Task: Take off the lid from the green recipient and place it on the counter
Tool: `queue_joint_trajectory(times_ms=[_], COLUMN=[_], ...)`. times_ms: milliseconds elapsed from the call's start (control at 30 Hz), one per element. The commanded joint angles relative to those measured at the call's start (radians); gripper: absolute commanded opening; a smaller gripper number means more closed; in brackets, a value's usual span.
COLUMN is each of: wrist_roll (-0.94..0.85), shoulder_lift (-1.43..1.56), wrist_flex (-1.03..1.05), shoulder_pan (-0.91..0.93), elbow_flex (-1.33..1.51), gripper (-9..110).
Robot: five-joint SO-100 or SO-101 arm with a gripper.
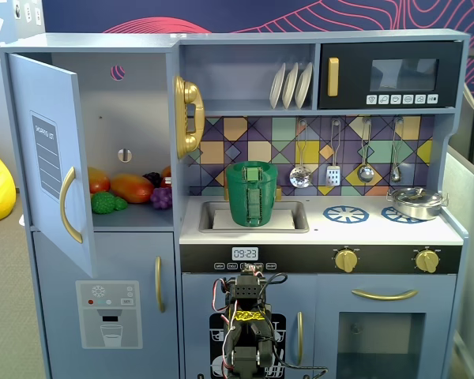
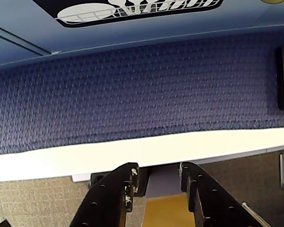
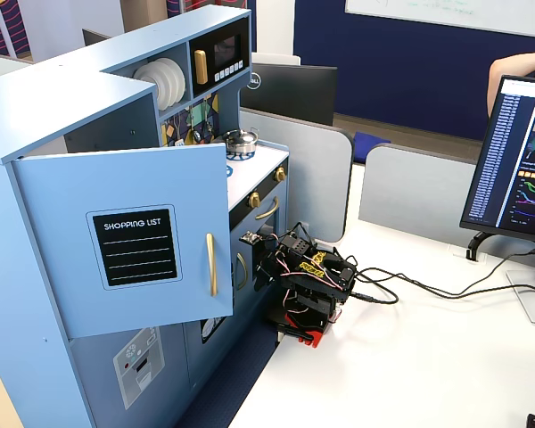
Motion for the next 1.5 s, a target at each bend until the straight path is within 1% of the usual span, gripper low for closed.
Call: queue_joint_trajectory(times_ms=[0,267,333,400,467,533,633,733,833,933,1000,1133,1333,1467], wrist_roll=[0.029,0.020,0.025,-0.048,-0.098,-0.133,-0.167,-0.161,-0.155,-0.190,-0.215,-0.192,-0.219,-0.221], shoulder_lift=[-0.006,-0.006,-0.006,-0.008,-0.009,-0.048,-0.181,-0.284,-0.341,-0.388,-0.410,-0.433,-0.532,-0.604], wrist_flex=[0.184,0.179,0.118,0.020,-0.087,-0.173,-0.267,-0.351,-0.525,-0.655,-0.683,-0.767,-0.882,-0.913], shoulder_pan=[0.067,0.067,0.078,0.118,0.138,0.130,0.140,0.158,0.163,0.163,0.163,0.124,0.112,0.112], elbow_flex=[0.002,0.002,0.000,-0.023,-0.103,-0.253,-0.540,-0.773,-0.887,-0.943,-0.965,-0.959,-1.003,-1.048], gripper=[0,0,0,0,0,2,8,20,34,41,42,40,42,42])
